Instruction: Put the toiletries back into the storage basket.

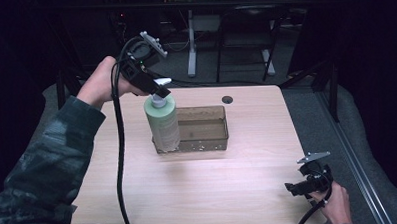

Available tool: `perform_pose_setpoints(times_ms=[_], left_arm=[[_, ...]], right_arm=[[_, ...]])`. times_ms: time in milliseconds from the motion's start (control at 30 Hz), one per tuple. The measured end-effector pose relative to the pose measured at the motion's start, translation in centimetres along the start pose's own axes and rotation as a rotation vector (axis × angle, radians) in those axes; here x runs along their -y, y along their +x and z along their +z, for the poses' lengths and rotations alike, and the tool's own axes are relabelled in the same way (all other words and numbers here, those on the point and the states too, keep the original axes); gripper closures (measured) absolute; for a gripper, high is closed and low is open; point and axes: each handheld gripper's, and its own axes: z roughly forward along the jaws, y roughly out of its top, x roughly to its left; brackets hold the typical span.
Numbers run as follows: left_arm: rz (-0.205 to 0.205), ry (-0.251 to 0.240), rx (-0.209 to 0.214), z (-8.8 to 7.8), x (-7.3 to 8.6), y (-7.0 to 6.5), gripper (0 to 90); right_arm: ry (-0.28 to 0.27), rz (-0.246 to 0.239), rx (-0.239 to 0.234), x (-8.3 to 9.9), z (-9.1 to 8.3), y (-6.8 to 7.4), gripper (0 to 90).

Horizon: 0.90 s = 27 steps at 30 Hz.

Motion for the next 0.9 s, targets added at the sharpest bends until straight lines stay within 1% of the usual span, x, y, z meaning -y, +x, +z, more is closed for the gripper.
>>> perform_pose_setpoints(times_ms=[33, 67, 133, 167, 233, 267, 300, 467, 500, 600, 633, 667, 700, 767, 800, 867, 900], left_arm=[[0.002, 0.000, 0.006, 0.0, -0.1, 0.1, 63.0], [-0.005, -0.002, 0.002, -0.1, -0.2, 0.2, 63.0], [-0.001, 0.000, -0.001, -0.1, -0.5, 0.4, 63.0], [-0.009, -0.007, -0.003, 0.0, -0.6, 0.4, 63.0], [-0.004, 0.009, -0.008, 0.1, -0.8, 0.5, 63.0], [-0.012, 0.011, -0.013, 0.2, -0.9, 0.6, 63.0], [-0.011, 0.014, -0.015, 0.2, -0.9, 0.6, 63.0], [-0.019, 0.017, -0.026, 0.5, -1.2, 1.0, 63.0], [-0.017, 0.024, -0.028, 0.6, -1.3, 1.1, 63.0], [-0.029, 0.024, -0.036, 0.8, -1.3, 1.4, 63.0], [-0.038, 0.015, -0.034, 0.8, -1.3, 1.5, 63.0], [-0.034, 0.021, -0.036, 0.9, -1.3, 1.7, 63.0], [-0.044, 0.022, -0.039, 0.9, -1.3, 1.8, 63.0], [-0.047, 0.023, -0.044, 1.0, -1.3, 1.9, 63.0], [-0.050, 0.023, -0.057, 1.0, -1.4, 2.0, 63.0], [-0.051, 0.021, -0.054, 1.1, -1.4, 2.1, 63.0], [-0.057, 0.021, -0.065, 1.1, -1.4, 2.3, 63.0]], right_arm=[[0.005, -0.006, 0.007, 0.0, 0.0, 0.0, 0.0], [0.002, -0.006, 0.007, 0.0, 0.0, 0.0, 0.0], [0.002, 0.000, 0.002, 0.0, -0.1, 0.0, 0.0], [0.002, 0.000, 0.003, 0.0, -0.1, 0.0, 0.0], [0.004, 0.007, -0.004, 0.0, 0.0, 0.0, 0.0], [0.001, 0.008, -0.001, 0.0, 0.0, -0.1, 0.0], [-0.003, 0.013, -0.012, 0.0, 0.0, -0.1, 0.0], [-0.004, 0.013, -0.012, 0.0, -0.1, -0.1, 0.0], [-0.004, 0.010, -0.012, 0.0, -0.1, -0.1, 0.0], [0.000, 0.003, -0.005, 0.0, -0.1, 0.0, 0.0], [0.002, 0.002, -0.003, 0.0, -0.1, 0.0, 0.0], [0.003, 0.002, -0.002, 0.0, -0.1, 0.0, 0.0], [0.004, 0.001, -0.001, 0.0, -0.1, 0.0, 0.0], [0.001, 0.003, -0.002, 0.0, -0.1, 0.0, 0.0], [0.001, 0.001, 0.002, 0.0, -0.1, 0.0, 0.0], [0.000, 0.002, 0.003, 0.0, -0.2, 0.0, 0.0], [0.000, 0.003, 0.000, 0.0, -0.2, 0.0, 0.0]])
